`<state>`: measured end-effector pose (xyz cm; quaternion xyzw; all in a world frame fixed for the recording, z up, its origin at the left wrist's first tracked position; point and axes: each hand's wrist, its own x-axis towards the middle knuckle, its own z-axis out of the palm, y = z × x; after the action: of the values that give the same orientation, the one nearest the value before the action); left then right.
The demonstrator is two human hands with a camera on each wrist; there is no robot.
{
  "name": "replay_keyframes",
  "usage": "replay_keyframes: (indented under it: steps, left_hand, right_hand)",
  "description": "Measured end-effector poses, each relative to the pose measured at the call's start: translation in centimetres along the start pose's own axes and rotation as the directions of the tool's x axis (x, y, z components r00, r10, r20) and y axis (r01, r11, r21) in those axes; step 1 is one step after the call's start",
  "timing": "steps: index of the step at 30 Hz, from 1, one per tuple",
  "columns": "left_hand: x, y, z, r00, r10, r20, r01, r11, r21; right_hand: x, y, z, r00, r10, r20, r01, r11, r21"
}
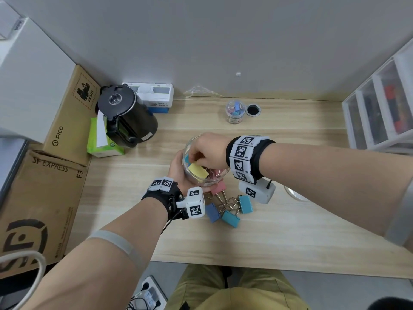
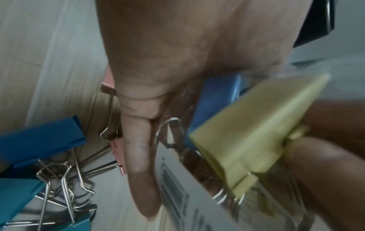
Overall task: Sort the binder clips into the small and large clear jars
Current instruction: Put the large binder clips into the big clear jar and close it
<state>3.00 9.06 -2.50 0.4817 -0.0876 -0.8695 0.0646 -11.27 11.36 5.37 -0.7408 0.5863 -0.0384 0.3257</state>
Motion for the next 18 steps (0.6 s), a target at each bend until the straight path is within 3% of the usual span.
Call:
replay_keyframes:
  steps: [3,6,9,12,14,16,18]
  left_hand:
    - [0.4,0.2,-0.7,1.000,-0.009,0.009,0.009,0.999,-0.035]
    - [0.3,0.4,-1.5,0.999,0.014,0.029,-0.012,0.999,-0.053]
    - [-0.3,0.7,-2.8,0.998,0.052,0.023,-0.049,0.994,-0.096]
    - [-0.7,1.2,-5.1,0.996,0.088,0.001,-0.087,0.989,-0.119]
    - [-0.9,1.3,-6.7,0.992,0.115,-0.043,-0.119,0.984,-0.135]
    - [-1.3,1.4,-8.5,0.987,0.145,-0.072,-0.154,0.977,-0.150]
    - [-1.7,1.3,-9.8,0.984,0.165,-0.075,-0.175,0.969,-0.174]
  right_hand:
    - [0.8,0.2,0.5,0.995,-0.058,-0.076,0.049,0.992,-0.114]
    - [1.3,0.5,0.5,0.971,-0.117,-0.209,0.104,0.992,-0.073]
    - [2.0,1.0,0.6,0.906,-0.097,-0.413,0.115,0.993,0.020]
    - [3.0,1.3,0.1,0.822,0.008,-0.569,0.102,0.982,0.161]
    - [3.7,1.8,-0.4,0.835,0.127,-0.535,0.004,0.972,0.236]
    - [4.7,2.5,-0.3,0.900,0.255,-0.355,-0.183,0.957,0.225]
    - [5.0,3.4,0.7,0.914,0.380,-0.142,-0.370,0.924,0.097]
